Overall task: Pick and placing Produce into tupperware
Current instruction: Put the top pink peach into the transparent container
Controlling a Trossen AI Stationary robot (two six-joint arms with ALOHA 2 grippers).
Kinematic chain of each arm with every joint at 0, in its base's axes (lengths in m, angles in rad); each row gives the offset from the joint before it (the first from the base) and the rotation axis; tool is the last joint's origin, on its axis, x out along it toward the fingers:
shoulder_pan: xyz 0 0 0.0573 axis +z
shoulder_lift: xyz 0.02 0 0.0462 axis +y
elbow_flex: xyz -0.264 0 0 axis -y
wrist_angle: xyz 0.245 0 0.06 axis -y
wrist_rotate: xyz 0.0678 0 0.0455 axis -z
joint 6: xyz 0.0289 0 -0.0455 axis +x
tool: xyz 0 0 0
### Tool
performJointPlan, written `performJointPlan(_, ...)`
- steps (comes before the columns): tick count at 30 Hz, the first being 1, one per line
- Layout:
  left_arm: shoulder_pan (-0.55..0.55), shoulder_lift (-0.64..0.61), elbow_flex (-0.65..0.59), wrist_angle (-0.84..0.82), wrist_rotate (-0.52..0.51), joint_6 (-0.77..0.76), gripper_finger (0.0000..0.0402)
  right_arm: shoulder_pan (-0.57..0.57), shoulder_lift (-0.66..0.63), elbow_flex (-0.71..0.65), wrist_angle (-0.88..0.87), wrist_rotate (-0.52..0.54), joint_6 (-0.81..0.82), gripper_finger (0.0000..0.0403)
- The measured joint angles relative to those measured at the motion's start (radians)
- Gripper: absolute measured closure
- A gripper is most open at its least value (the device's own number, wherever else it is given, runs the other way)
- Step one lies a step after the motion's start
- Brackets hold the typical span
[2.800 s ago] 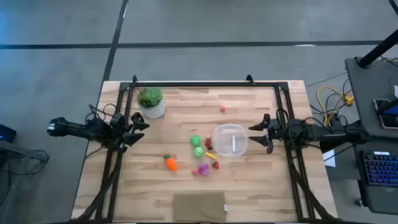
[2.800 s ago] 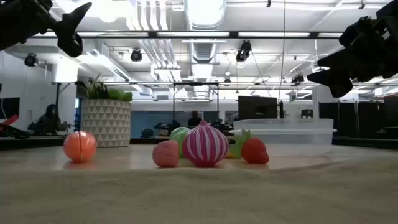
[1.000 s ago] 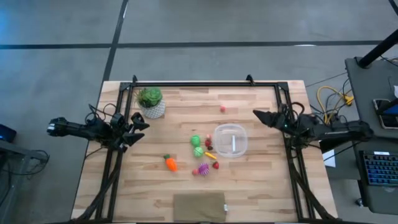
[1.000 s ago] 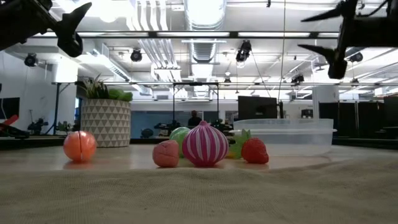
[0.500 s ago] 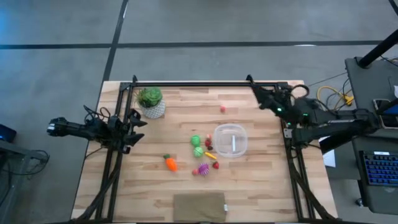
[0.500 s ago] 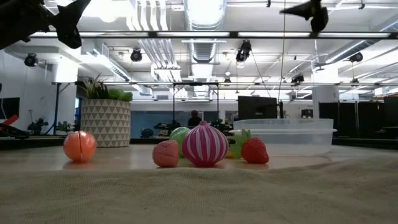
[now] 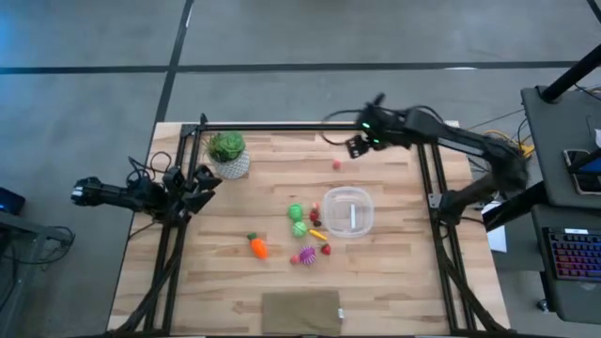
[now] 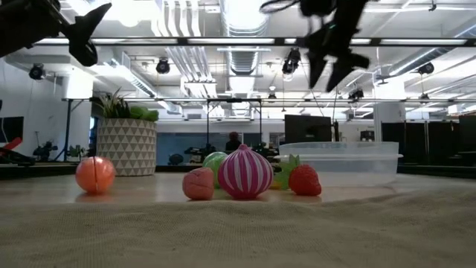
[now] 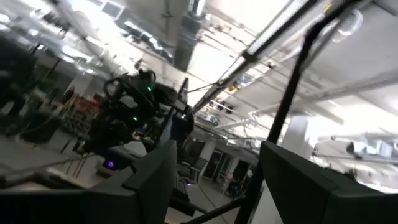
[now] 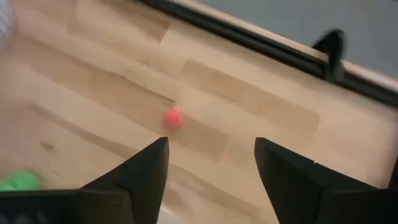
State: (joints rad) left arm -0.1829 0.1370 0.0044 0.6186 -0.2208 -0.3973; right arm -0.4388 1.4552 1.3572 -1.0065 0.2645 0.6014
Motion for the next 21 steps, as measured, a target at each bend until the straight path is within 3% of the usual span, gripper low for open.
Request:
performJointPlan(7,0.0,0.004,0.0,0.002,0.0,-0.016,0.0183,-0.068,0.291,0.163,-0.12,-0.075,-0.236,0.0114)
performJointPlan(10,0.0,0.003,0.0,0.003,0.0,-0.016,0.0183,-0.065,0.363,0.176,-0.118,-0.172,-0.287,0.0102)
performJointPlan(21,0.0,0.004,0.0,0.002,0.0,-0.016,0.0183,-0.084,0.482,0.175,-0.037,-0.217,-0.313,0.0118)
